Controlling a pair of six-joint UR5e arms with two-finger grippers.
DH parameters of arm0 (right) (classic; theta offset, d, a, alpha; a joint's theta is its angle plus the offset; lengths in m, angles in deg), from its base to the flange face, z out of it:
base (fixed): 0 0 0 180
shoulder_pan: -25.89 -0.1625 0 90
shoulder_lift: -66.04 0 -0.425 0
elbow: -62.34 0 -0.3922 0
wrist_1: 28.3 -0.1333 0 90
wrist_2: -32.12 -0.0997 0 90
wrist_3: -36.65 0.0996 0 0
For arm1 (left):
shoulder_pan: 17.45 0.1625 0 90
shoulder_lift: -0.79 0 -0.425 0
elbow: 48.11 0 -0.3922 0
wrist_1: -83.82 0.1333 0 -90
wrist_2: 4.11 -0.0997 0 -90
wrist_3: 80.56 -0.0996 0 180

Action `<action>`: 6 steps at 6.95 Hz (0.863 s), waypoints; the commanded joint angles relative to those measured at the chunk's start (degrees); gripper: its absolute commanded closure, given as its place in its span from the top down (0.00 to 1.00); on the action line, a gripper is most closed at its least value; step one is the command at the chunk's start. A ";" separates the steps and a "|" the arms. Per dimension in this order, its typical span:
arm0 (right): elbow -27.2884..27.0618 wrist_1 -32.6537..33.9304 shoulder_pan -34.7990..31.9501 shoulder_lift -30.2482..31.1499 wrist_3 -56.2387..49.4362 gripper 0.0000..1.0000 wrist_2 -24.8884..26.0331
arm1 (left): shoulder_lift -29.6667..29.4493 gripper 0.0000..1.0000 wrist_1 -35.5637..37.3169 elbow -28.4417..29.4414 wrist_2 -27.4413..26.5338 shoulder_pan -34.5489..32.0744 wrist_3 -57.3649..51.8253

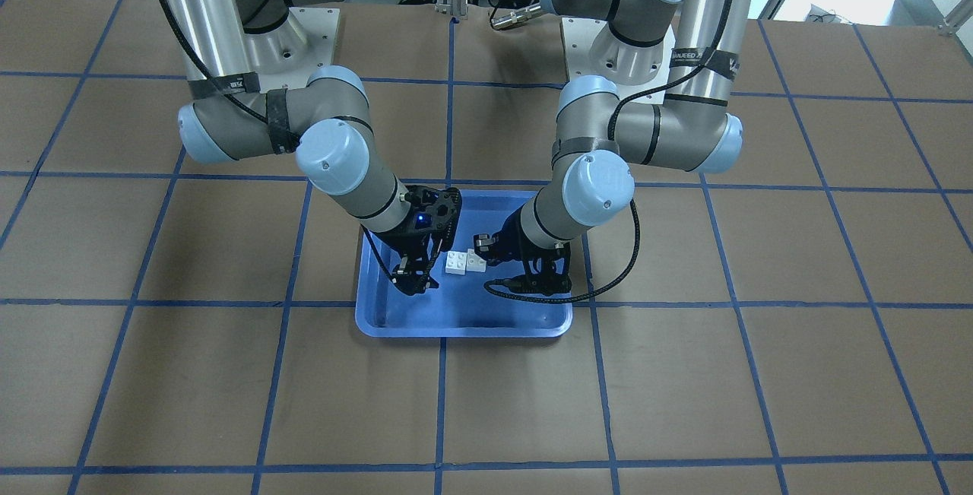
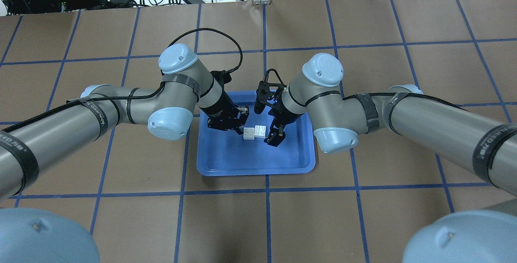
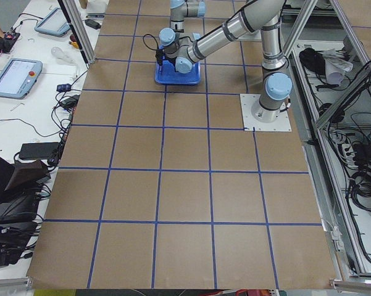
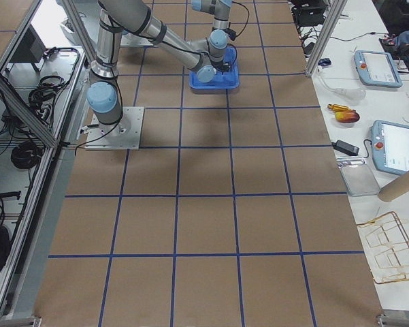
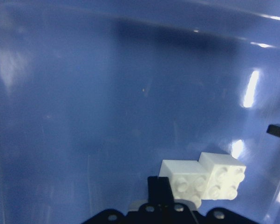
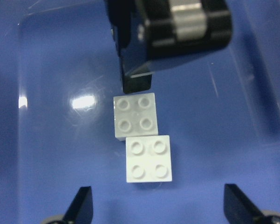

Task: Assemble white blocks and place on blue tray

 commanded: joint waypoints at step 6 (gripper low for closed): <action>22.21 -46.12 13.80 11.49 51.62 1.00 13.39 | -0.69 0.00 -0.09 0.00 -0.18 -0.47 0.53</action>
